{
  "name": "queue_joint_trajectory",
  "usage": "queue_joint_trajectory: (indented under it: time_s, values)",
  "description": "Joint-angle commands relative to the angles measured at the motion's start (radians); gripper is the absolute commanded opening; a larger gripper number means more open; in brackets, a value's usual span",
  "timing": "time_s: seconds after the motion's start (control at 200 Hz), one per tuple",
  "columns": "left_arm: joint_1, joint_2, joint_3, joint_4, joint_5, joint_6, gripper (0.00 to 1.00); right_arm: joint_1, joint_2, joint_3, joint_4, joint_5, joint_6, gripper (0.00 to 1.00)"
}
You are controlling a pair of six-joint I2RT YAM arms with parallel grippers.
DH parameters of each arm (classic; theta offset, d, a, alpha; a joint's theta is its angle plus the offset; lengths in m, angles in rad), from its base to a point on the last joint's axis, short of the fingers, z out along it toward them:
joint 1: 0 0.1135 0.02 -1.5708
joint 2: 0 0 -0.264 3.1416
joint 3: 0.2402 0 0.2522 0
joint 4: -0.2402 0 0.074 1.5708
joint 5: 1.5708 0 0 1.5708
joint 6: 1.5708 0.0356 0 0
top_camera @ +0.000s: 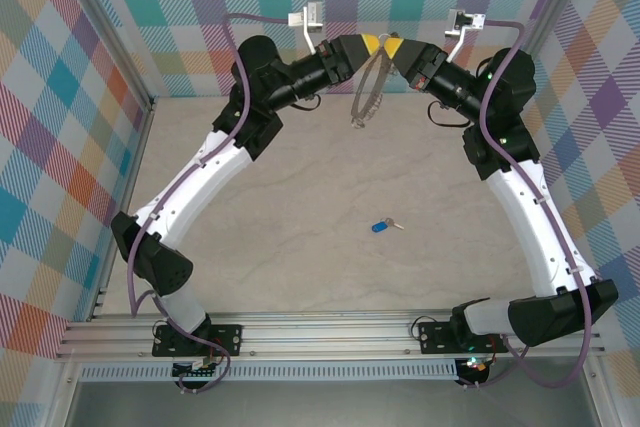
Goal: Put the keys on the keyring
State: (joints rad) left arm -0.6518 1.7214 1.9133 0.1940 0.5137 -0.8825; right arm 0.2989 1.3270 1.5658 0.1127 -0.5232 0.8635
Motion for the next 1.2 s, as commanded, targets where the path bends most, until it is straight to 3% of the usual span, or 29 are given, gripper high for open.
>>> queue_joint_trajectory:
  time_s: [0.0,1.195]
  values:
    - [-0.014,0.005,-0.009,0.05,0.006,-0.006,0.35,0.006,-0.018,-0.007,0.065,-0.003,0.021,0.0]
    - [-0.02,0.029,0.015,0.082,-0.002,0.005,0.24,0.009,-0.011,-0.033,0.073,-0.031,0.054,0.0]
